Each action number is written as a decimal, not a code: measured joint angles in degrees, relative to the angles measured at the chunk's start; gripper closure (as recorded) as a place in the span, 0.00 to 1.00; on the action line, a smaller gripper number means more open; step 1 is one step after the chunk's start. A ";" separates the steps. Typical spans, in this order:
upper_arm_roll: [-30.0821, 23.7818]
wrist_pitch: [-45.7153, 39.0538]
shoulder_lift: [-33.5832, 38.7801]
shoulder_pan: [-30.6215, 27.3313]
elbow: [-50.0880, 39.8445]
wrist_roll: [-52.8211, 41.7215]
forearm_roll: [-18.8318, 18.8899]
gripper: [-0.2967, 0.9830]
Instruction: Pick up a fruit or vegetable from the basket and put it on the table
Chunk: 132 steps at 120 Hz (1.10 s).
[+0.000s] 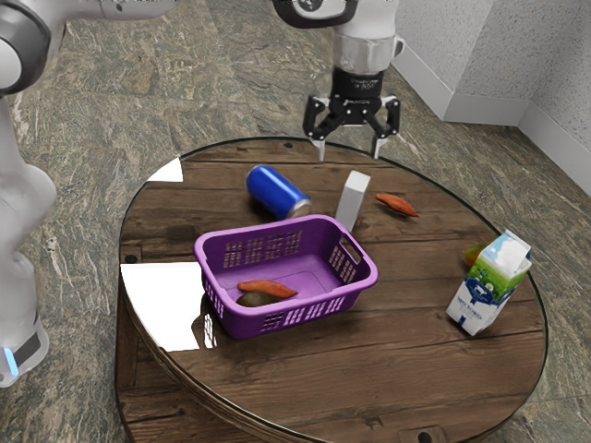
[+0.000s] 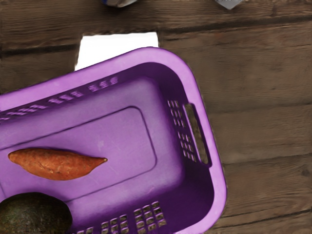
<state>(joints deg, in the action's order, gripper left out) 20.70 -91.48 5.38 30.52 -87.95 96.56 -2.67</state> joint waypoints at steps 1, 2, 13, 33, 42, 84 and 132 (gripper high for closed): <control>-0.06 -0.02 -0.02 0.03 0.01 0.59 0.07 0.23; -0.12 -0.03 -0.03 0.05 0.01 1.16 0.13 0.23; -0.85 -0.18 -0.06 -0.07 0.03 7.01 0.67 0.23; -1.03 -0.33 -0.12 -0.46 0.07 15.53 0.99 0.23; -1.15 -0.21 0.71 -0.25 0.04 17.45 1.02 0.23; -2.43 0.30 2.25 1.69 -0.04 -21.15 -0.35 0.23; -7.72 0.96 13.32 4.11 -18.45 -69.90 -0.41 0.23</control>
<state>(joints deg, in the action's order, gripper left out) 12.98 -90.52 18.70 34.64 -106.40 26.66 -3.09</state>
